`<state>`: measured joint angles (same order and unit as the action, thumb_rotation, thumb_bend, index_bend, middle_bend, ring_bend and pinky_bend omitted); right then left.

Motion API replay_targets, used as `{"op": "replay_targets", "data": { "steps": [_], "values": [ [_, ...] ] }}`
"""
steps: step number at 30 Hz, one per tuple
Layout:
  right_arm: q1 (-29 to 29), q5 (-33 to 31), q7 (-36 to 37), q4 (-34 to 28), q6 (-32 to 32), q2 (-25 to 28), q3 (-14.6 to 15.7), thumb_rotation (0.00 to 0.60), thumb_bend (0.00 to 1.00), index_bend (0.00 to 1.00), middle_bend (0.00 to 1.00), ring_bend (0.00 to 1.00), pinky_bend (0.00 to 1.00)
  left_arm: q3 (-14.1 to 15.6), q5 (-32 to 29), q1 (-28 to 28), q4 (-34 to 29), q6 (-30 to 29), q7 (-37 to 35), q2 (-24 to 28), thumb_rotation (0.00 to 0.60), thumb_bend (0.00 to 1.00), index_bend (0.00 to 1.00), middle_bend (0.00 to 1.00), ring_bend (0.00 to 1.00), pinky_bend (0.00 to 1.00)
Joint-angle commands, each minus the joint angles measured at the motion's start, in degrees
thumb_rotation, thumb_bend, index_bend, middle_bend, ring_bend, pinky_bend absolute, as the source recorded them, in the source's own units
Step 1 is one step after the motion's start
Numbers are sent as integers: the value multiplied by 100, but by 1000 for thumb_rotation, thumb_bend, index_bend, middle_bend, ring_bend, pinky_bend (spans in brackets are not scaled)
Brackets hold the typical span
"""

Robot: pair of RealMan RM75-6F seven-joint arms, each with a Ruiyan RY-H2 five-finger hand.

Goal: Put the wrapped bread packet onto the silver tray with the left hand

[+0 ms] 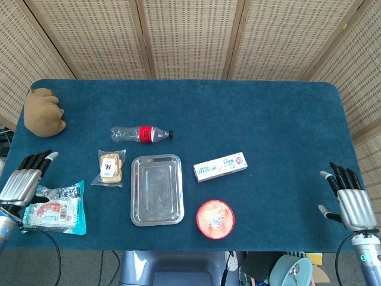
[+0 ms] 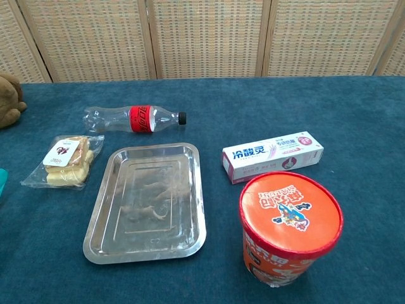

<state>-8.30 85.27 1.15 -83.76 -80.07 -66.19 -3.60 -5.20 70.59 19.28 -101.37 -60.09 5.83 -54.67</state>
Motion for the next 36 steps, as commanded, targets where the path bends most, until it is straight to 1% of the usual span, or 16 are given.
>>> {"op": "replay_targets", "data": {
  "steps": [1,3,10,15,22,27,28,36],
  "values": [
    [-11,3,78,86,38,-17,11,600,222,142,0,0,0,-152,-324,315,145,462,-172,-80,600,347,0,0,0,0],
    [-17,10,136,141,56,-33,19,600,222,142,0,0,0,-181,-433,429,253,605,-133,-166,600,350,0,0,0,0],
    [12,73,331,315,1,-62,52,600,222,142,0,0,0,-246,-774,760,482,1007,-58,-468,600,307,0,0,0,0],
    [70,157,486,474,-114,-83,93,600,222,142,0,0,0,-249,-1005,1083,776,1350,82,-891,600,278,0,0,0,0],
    [106,199,639,591,-181,-89,111,600,221,142,0,0,0,-233,-1204,1276,992,1496,184,-1164,600,235,0,0,0,0],
    [103,220,738,713,-159,-128,132,600,221,142,0,0,0,-220,-1334,1471,1362,1763,126,-1465,600,207,0,0,0,0],
    [101,216,776,732,-174,-129,116,600,221,142,0,0,0,-227,-1340,1529,1474,1858,66,-1572,600,204,0,0,0,0],
    [138,252,885,796,-241,-122,133,600,222,142,0,0,0,-195,-1300,1692,2063,2242,-305,-1944,600,195,0,0,0,0]
  ]
}}
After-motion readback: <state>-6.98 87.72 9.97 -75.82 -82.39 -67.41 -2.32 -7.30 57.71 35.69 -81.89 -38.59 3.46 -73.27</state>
